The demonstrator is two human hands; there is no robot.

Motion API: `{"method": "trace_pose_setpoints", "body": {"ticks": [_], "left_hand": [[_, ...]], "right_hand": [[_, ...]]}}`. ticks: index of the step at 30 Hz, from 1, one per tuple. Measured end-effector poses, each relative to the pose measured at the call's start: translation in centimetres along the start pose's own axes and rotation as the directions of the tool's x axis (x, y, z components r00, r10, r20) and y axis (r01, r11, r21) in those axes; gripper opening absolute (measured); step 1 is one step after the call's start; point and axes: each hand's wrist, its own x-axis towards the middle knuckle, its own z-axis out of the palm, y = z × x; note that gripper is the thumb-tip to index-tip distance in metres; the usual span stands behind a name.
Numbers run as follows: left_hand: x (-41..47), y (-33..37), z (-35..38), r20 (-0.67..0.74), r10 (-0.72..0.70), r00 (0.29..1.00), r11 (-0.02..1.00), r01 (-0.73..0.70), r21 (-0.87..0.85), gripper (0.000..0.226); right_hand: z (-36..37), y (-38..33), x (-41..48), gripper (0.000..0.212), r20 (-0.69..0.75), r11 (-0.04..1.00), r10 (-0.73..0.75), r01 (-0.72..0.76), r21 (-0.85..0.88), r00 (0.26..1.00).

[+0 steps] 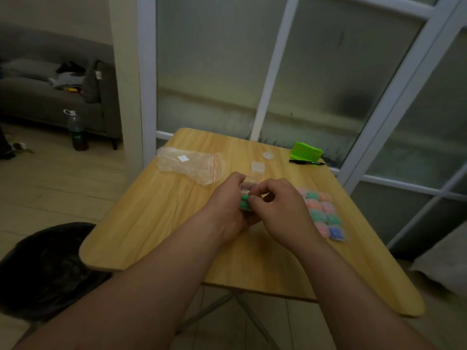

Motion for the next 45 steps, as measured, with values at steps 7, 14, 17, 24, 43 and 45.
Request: {"method": "trace_pose_setpoints", "body": {"ticks": [7, 14, 17, 24, 43, 45], "left_hand": [[0.1, -0.1, 0.1, -0.008, -0.031, 0.999, 0.999, 0.031, -0.011, 0.036], [0.0, -0.2, 0.4, 0.001, -0.02, 1.0, 1.0, 0.02, 0.008, 0.032], [-0.1, -0.3, 0.4, 0.014, -0.026, 1.0, 1.0, 0.026, 0.005, 0.033], [-0.6, 0.1, 0.4, 0.049, -0.041, 0.998, 0.998, 0.039, 0.043, 0.047], [-1.0, 0.8, -1.2, 0.236, -0.034, 0.971, 0.983, -0.011, 0.186, 0.033], [-1.3, 0.8, -1.2, 0.197, -0.012, 0.98, 0.981, -0.027, 0.193, 0.029]], "right_hand": [[0.2, 0.5, 0.0, 0.01, 0.002, 1.0, 0.002, -0.002, 0.007, 1.0], [0.5, 0.6, -0.2, 0.007, -0.037, 1.0, 0.002, -0.002, 0.004, 0.999], [0.6, 0.6, -0.2, 0.008, -0.049, 1.0, 0.004, -0.004, -0.003, 0.999], [-1.0, 1.1, 0.7, 0.028, -0.059, 0.984, 0.081, -0.07, 0.165, 0.995], [-1.8, 1.4, -1.0, 0.057, 0.094, 0.993, -0.101, 0.094, 0.073, 0.99], [-2.5, 1.9, -0.9, 0.065, 0.098, 0.997, -0.061, 0.056, 0.051, 0.993]]}}
